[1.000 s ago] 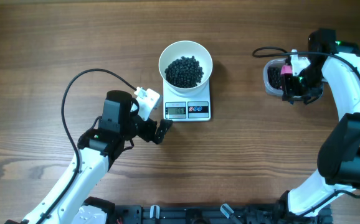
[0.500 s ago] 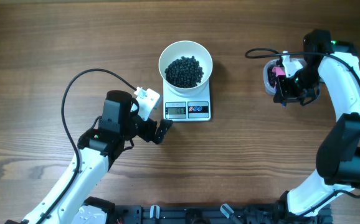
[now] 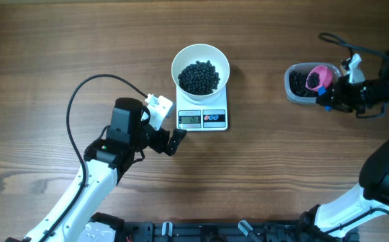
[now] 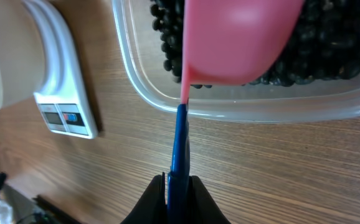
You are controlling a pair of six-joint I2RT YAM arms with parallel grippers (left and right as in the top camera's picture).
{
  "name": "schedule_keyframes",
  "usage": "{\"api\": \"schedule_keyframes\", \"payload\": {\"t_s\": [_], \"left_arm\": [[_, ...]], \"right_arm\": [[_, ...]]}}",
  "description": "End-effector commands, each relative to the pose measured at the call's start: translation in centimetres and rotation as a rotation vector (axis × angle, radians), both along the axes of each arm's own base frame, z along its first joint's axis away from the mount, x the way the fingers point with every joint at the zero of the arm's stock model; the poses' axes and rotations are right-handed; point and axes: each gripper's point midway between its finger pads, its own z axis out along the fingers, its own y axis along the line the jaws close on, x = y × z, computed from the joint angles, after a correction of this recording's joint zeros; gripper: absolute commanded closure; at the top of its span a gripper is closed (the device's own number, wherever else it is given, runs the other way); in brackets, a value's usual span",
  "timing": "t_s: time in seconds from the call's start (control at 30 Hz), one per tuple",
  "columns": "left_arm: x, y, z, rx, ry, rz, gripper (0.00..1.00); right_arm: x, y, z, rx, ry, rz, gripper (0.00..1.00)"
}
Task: Scoop item into bowl and weigh 150g on scale
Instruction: 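Return the scoop to the tub and scoop more beans, then carry the scoop over the bowl and tip beans in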
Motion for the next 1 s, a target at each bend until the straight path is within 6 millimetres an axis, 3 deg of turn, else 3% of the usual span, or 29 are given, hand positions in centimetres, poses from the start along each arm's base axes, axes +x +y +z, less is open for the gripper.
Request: {"api": "schedule_keyframes", "payload": {"t_s": [0.0,0.37,0.7,0.97], "left_arm": [[0.0,0.0,-0.1,0.002,0.002,0.004,0.0],[0.0,0.0,-0.1,0.001,0.002,0.004,0.0],[0.0,0.0,-0.1,0.001,0.002,0.004,0.0],[0.0,0.0,-0.1,0.001,0.002,0.004,0.0]], "right_arm": [[0.3,0.6,0.3,0.105,-0.046,0.01,0.96],[0.6,4.1,4.0,0.341,-0.212,0.097,0.96],[1.9,12.3,6.9,0.365,-0.216,0.303,0.96],[2.4,19.6,9.1,0.166,-0.203,0.499,0.96]]}}
